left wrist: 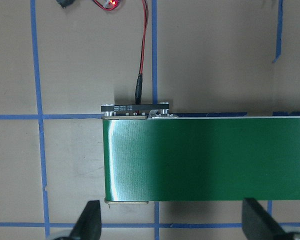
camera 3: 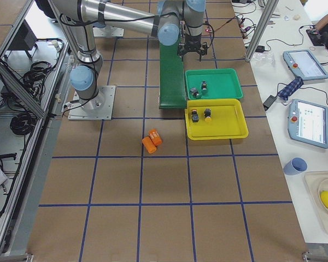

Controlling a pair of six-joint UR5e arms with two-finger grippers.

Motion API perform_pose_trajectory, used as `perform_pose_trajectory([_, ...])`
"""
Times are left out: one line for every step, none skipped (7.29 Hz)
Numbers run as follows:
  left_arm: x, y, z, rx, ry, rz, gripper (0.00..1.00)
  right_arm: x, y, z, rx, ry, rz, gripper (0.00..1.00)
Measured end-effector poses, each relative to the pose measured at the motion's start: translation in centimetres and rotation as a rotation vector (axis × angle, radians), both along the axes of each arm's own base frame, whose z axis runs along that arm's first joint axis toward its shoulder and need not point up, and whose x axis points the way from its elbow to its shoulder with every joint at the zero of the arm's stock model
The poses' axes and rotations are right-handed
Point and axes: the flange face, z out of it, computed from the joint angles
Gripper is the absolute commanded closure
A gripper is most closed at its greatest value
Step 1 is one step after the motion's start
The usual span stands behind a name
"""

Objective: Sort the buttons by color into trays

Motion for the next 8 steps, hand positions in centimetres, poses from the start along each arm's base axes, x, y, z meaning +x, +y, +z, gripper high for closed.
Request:
perform_pose_trajectory([0.0,0.1,0.2,-0.003,-0.002,-0.001,0.00,1.6,2.5,2.9,-0.020,-0.007,-0.080,0.00])
perform_pose_trajectory([0.0,0.1,0.2,-0.004,-0.004,-0.001,0.00,2.8,4.6,5.2,-0.040,-0.025,-0.204,0.00])
perform_pose_trajectory([0.0,0.1,0.2,-0.004,-0.005,-0.002,0.00,3.4,5.7,6.5,-0.044,-0.047,-0.335,0.00])
perform_pose_trajectory([0.1,0.2,0.2,-0.006,-0.007,-0.002,0.00,3.8,6.3,7.6,-0.034,-0.063,-0.467,0.00])
perform_pose_trajectory([0.1,0.1,0.1,-0.007,-0.009,0.000,0.00,3.9,6.5,8.5,-0.008,-0.069,-0.610,0.00])
perform_pose_trajectory([0.0,0.0,0.0,-0.009,-0.010,0.000,0.00,3.8,6.3,9.0,0.019,-0.069,-0.759,0.00])
perform_pose_trajectory([0.0,0.2,0.1,-0.012,-0.011,-0.001,0.00,3.6,6.0,9.0,0.040,-0.070,-0.897,0.00])
perform_pose_trajectory([0.0,0.3,0.3,-0.014,-0.011,-0.002,0.00,3.5,6.0,8.9,0.063,-0.066,-1.008,0.00])
